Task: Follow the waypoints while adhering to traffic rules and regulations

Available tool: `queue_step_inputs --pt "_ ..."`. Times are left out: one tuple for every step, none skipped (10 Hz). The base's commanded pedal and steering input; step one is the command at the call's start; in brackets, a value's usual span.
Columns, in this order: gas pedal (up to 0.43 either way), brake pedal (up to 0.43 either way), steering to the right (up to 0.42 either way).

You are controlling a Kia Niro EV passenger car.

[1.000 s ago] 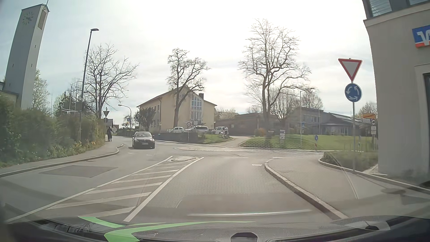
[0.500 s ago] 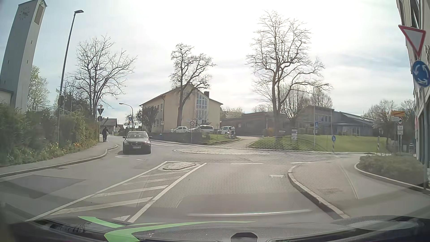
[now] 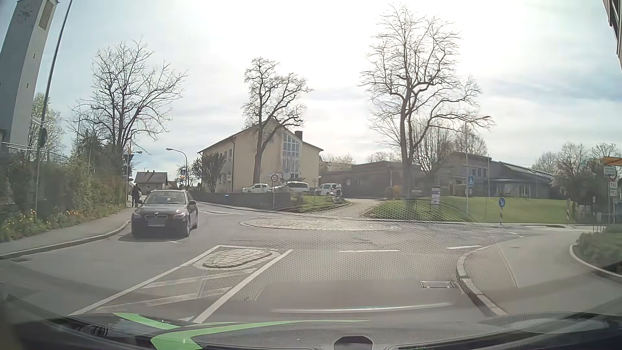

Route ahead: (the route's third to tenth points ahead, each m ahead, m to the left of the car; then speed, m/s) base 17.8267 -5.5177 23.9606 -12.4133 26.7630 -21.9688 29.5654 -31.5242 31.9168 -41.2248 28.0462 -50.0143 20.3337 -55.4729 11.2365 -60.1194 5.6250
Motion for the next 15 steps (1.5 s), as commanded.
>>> queue_step_inputs --pt "0.000 0.000 0.030" --pt "0.000 0.000 0.035" --pt "0.020 0.000 0.043" --pt "0.087 0.000 0.057" --pt "0.087 0.000 0.070" --pt "0.087 0.000 0.088" --pt "0.087 0.000 0.107" --pt "0.087 0.000 0.128" --pt "0.087 0.000 0.149" --pt "0.087 0.000 0.167" --pt "0.087 0.000 0.185" --pt "0.087 0.000 0.205" --pt "0.059 0.000 0.223" --pt "0.047 0.000 0.245" --pt "0.047 0.000 0.264"
